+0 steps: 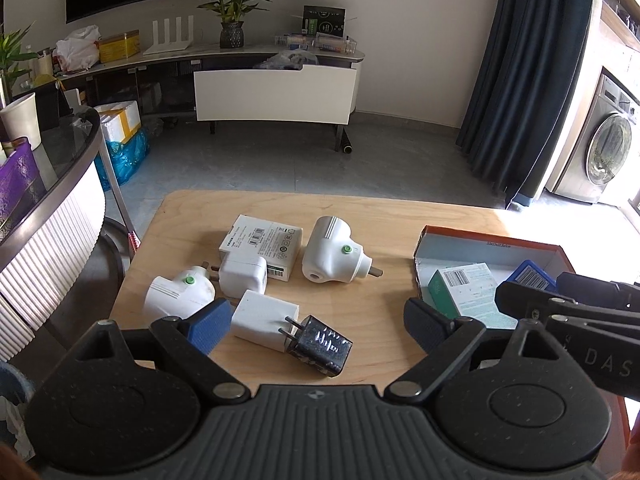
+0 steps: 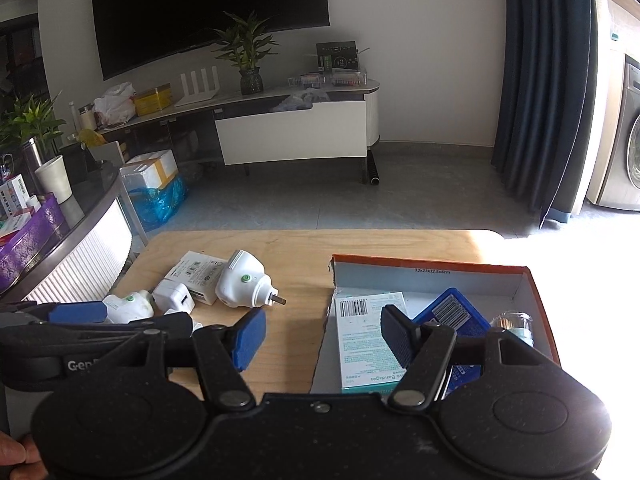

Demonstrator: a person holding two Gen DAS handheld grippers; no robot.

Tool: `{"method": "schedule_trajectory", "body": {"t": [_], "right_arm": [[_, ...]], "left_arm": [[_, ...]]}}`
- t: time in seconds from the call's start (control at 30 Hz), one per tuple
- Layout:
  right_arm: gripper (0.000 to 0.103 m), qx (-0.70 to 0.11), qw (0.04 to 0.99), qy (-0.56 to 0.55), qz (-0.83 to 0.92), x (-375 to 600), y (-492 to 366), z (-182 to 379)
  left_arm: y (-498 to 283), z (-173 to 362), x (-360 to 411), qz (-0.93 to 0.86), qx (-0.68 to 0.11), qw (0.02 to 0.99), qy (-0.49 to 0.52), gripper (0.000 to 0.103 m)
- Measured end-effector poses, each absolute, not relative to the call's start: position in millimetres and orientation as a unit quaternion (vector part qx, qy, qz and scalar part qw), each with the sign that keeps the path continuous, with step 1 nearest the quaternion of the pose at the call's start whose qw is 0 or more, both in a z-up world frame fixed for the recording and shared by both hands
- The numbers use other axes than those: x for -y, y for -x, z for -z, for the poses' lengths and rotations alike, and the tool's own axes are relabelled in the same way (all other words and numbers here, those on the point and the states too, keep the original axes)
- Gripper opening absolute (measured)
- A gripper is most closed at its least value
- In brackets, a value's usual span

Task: Organize rigid objects
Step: 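Withdraw both grippers from the tray toward the white plug adapters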

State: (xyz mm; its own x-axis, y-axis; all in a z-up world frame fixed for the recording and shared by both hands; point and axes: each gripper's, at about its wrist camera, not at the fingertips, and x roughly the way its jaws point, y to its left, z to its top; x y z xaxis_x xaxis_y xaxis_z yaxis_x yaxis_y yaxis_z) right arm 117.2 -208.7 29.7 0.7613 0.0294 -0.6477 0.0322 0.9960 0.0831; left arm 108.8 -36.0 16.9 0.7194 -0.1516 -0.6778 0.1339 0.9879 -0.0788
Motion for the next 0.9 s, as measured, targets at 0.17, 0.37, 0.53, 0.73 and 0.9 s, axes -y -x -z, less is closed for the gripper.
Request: {"method": "schedule_trajectory", "body": {"t": [0.17,0.37,0.53,0.73,0.9], "right_arm": [[0.077,-0.35,0.936,-0.048,-0.008,201,-120,-28],[0.077,-0.359,0.931,-0.051,-0.026,190,-119,-20],[0.077,-0.371,0.926,-0.056,-0.038,183,-118,-8],[0.077,-0.38,0.922,-0.059,-0.048,178,-118,1],[0.077,-0.381,0.921,-0.062,-0.048,180,-118,4]], "left_arm": [[-107,-14,27,0.072,-0.367,0.927,0.021,0.095],[-98,-4,7,0.072,-0.365,0.928,0.037,0.096],[-95,14,-12,0.05,-0.38,0.923,0.034,0.097],[-101,31,-36,0.023,-0.398,0.916,0.036,0.097],[-115,34,-54,0.001,-0.392,0.919,0.041,0.099]]}}
